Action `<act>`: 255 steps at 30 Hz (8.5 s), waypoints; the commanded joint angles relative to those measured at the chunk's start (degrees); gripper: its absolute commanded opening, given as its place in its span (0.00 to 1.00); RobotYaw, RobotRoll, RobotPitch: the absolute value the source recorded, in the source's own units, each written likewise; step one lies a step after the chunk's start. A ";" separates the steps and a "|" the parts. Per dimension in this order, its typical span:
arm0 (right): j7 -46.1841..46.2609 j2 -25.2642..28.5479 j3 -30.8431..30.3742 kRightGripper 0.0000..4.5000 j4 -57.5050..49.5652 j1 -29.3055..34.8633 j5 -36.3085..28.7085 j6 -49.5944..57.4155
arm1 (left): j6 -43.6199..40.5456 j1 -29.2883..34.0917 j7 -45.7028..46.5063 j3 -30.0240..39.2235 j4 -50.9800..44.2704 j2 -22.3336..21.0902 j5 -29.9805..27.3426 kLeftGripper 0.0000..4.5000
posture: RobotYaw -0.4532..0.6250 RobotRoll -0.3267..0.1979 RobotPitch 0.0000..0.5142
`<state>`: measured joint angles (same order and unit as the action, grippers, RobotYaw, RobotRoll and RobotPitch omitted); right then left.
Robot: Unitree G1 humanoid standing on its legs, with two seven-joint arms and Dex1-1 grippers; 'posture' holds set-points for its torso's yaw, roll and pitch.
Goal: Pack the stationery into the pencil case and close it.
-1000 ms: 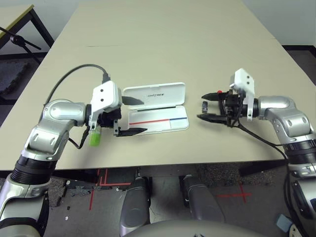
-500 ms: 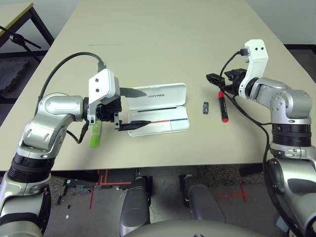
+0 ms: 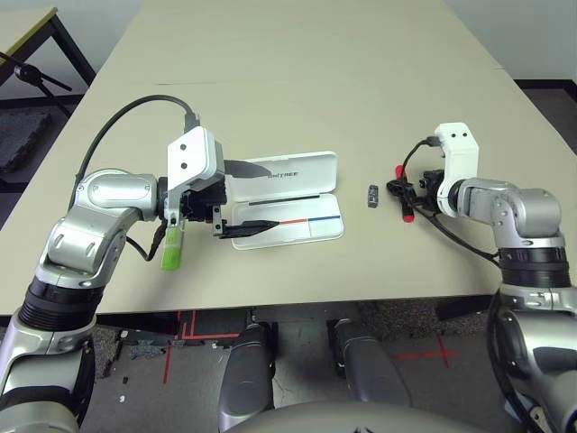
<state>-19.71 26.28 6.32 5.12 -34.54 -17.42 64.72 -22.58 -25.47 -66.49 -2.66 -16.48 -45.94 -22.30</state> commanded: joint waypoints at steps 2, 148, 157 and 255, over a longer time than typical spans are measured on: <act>-1.11 -0.61 -0.91 0.71 2.05 0.85 -0.30 0.90 | 0.18 0.59 0.57 -0.59 -0.36 -0.28 0.54 1.00 | 0.39 0.62 0.30; -62.49 15.72 -20.64 1.00 -8.74 -1.90 -3.26 -38.99 | -45.88 22.38 30.07 25.18 -13.27 -5.89 -4.91 0.24 | 0.50 0.62 0.38; -61.44 15.44 -20.26 1.00 -6.53 -2.69 -2.49 -39.92 | -36.83 24.88 15.95 27.25 -21.56 -12.20 -13.75 0.24 | 0.50 0.62 0.38; 0.22 -5.55 -5.46 1.00 -15.83 2.58 0.29 15.02 | -13.77 4.97 4.58 3.23 -12.92 -11.10 -3.31 0.99 | 0.45 0.62 0.35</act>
<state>-19.40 21.44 2.05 -10.91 -33.56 -16.37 78.92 -36.71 -21.45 -61.91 1.17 -28.53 -56.56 -25.72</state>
